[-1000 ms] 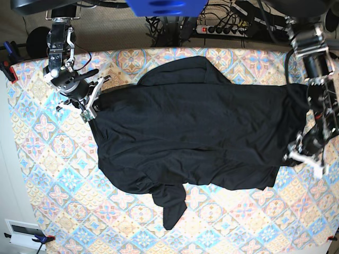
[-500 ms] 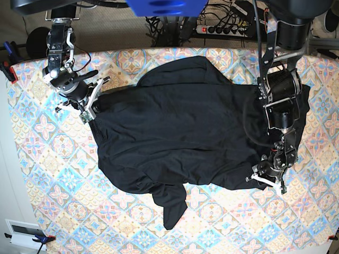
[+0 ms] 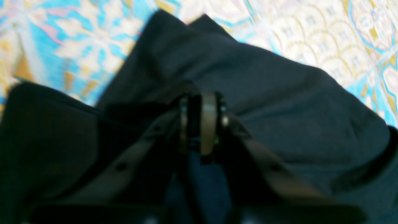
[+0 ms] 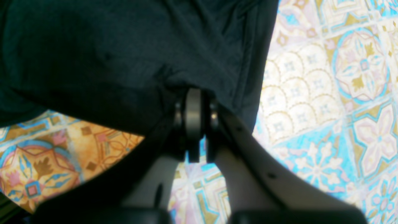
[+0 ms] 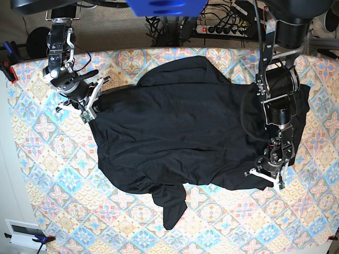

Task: Layout the t-shirt on the table in an organized manner, then fold the t-shirt properly
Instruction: 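Release with the left gripper and grasp the shirt hem corner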

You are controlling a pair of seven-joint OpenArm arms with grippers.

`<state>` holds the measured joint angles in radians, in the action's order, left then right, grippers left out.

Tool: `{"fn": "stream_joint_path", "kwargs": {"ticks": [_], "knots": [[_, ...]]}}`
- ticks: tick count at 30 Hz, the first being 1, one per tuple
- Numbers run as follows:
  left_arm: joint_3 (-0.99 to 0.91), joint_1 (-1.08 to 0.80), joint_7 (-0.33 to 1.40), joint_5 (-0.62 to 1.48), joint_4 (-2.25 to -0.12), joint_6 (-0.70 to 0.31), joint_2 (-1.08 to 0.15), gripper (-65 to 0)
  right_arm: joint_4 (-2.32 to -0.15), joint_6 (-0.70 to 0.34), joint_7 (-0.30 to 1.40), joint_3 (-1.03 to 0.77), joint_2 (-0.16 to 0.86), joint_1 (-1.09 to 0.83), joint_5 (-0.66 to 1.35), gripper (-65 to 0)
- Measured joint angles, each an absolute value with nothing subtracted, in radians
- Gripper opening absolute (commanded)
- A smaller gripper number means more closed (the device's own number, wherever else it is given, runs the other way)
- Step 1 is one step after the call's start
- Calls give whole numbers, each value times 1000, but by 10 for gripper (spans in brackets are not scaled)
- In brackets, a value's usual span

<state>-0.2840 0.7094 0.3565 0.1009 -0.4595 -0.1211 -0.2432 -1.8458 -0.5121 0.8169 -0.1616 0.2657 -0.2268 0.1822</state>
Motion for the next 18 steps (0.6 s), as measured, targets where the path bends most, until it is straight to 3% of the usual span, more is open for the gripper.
{"fn": "stream_joint_path", "kwargs": {"ticks": [3, 11, 18], "knots": [[-284, 709, 356, 104, -459, -121, -242, -562, -1850, -512, 817, -162, 265, -227, 183, -650], [-284, 707, 332, 104, -459, -117, -250, -267, -1851, -512, 817, -162, 265, -227, 183, -650], [-284, 713, 204, 104, -459, -117, -252, -254, -1851, -512, 817, -160, 265, -227, 183, -650]]}}
